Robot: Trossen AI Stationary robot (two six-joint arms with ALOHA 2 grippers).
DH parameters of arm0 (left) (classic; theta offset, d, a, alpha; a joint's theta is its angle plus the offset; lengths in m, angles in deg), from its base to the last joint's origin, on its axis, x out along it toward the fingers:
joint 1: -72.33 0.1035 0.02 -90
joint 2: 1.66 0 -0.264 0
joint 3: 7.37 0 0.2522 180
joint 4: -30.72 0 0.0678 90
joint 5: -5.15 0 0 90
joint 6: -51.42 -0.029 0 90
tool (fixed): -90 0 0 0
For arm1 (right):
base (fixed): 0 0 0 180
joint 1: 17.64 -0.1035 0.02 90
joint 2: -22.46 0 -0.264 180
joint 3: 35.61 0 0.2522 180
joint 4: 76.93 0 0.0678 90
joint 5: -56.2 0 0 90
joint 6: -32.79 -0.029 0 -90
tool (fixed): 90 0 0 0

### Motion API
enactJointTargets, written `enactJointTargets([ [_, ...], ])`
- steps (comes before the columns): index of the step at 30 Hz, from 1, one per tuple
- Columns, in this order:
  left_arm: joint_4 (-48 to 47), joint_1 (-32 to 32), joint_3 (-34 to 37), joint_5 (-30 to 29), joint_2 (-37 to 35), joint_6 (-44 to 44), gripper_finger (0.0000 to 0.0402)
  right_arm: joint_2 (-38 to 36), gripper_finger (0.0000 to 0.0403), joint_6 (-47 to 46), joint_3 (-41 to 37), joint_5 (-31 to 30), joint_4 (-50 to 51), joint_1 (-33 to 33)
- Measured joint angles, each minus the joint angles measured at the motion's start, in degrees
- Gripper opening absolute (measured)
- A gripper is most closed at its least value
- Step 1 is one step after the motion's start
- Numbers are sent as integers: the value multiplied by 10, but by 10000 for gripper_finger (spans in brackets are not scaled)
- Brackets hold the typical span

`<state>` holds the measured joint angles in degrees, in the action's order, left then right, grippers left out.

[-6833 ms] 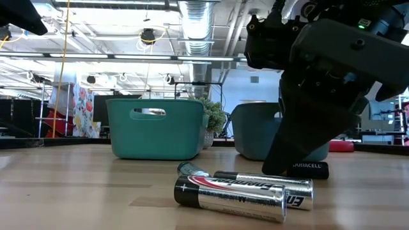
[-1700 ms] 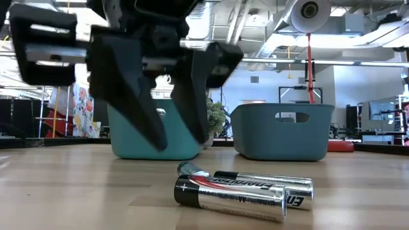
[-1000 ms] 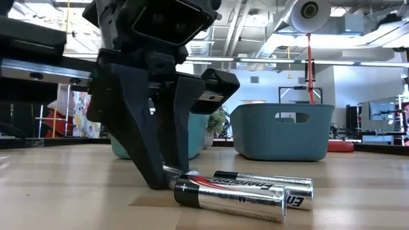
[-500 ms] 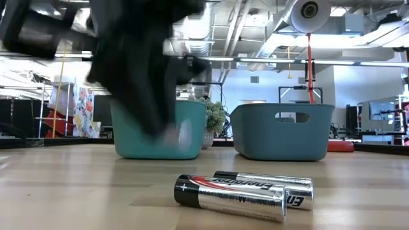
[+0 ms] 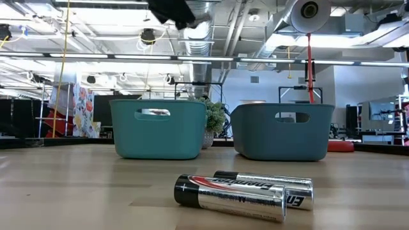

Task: Sort batteries
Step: Put the silver battery into the green bin

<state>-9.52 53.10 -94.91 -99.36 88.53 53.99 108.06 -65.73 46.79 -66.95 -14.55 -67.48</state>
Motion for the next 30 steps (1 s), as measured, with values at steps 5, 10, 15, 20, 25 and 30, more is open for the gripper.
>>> enactJointTargets([
  [5,-81,64,-1,-26,-9,81,38,0,140,0,0,-23,-24,1],
  [10,-136,130,1,14,32,151,38,0,140,0,0,-51,-38,2],
  [15,-146,172,1,75,101,133,38,0,140,0,0,-59,-56,11],
  [20,-177,191,1,107,158,125,38,0,140,0,0,-59,-64,17],
  [25,-189,192,1,113,180,132,47,0,140,0,0,-59,-71,17],
  [30,-188,194,1,116,175,157,129,0,140,0,0,-59,-71,19],
])
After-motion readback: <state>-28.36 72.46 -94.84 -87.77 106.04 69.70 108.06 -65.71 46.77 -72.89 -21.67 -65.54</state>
